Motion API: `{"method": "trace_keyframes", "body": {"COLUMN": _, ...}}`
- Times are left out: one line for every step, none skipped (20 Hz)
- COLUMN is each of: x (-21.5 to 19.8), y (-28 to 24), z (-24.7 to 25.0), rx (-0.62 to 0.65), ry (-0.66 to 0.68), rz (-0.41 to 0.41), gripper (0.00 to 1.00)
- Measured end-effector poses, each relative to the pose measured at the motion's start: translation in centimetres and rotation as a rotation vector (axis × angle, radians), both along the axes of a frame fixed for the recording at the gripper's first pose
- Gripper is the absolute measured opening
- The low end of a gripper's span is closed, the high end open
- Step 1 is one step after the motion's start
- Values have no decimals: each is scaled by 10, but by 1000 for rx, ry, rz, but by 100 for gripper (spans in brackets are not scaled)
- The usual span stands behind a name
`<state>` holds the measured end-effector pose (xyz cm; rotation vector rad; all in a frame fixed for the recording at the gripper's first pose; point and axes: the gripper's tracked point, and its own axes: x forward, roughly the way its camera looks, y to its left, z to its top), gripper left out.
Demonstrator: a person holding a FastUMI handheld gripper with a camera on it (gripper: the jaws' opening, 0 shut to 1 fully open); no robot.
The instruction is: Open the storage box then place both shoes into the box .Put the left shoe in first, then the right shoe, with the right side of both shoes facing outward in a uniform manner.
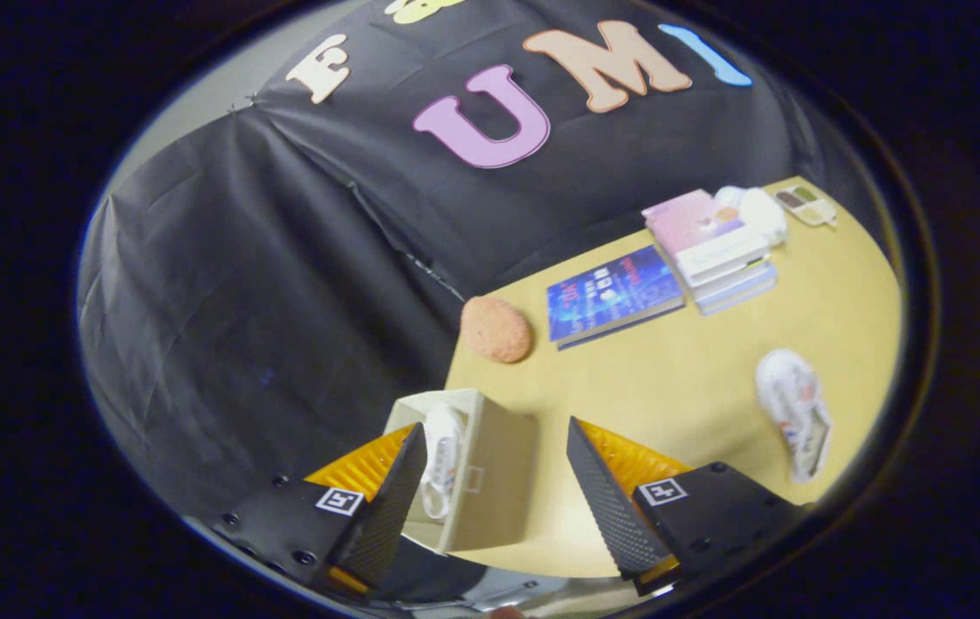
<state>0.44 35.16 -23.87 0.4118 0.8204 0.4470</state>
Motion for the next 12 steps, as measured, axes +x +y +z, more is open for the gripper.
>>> {"method": "trace_keyframes", "body": {"x": -1, "y": -23, "z": -5, "rx": -57, "ry": -14, "rz": 3, "gripper": 100}}
{"method": "trace_keyframes", "body": {"x": -3, "y": -46, "z": -12, "rx": -114, "ry": -24, "rz": 5, "gripper": 100}}
{"method": "trace_keyframes", "body": {"x": -4, "y": -67, "z": -20, "rx": -168, "ry": -28, "rz": 0, "gripper": 100}}
{"method": "trace_keyframes", "body": {"x": -7, "y": -88, "z": -27, "rx": -213, "ry": -29, "rz": -6, "gripper": 100}}
{"method": "trace_keyframes", "body": {"x": -9, "y": -106, "z": -36, "rx": -254, "ry": -24, "rz": -7, "gripper": 100}}
{"method": "trace_keyframes", "body": {"x": -12, "y": -124, "z": -43, "rx": -295, "ry": -21, "rz": -11, "gripper": 100}}
{"method": "trace_keyframes", "body": {"x": -15, "y": -142, "z": -49, "rx": -335, "ry": -19, "rz": -19, "gripper": 100}}
{"method": "trace_keyframes", "body": {"x": -17, "y": -159, "z": -53, "rx": -372, "ry": -18, "rz": -21, "gripper": 100}}
{"method": "trace_keyframes", "body": {"x": -19, "y": -175, "z": -59, "rx": -412, "ry": -11, "rz": -27, "gripper": 100}}
{"method": "trace_keyframes", "body": {"x": -21, "y": -190, "z": -67, "rx": -453, "ry": -10, "rz": -29, "gripper": 100}}
{"method": "trace_keyframes", "body": {"x": -22, "y": -204, "z": -72, "rx": -489, "ry": -10, "rz": -29, "gripper": 100}}
{"method": "trace_keyframes", "body": {"x": -25, "y": -216, "z": -80, "rx": -520, "ry": -4, "rz": -27, "gripper": 100}}
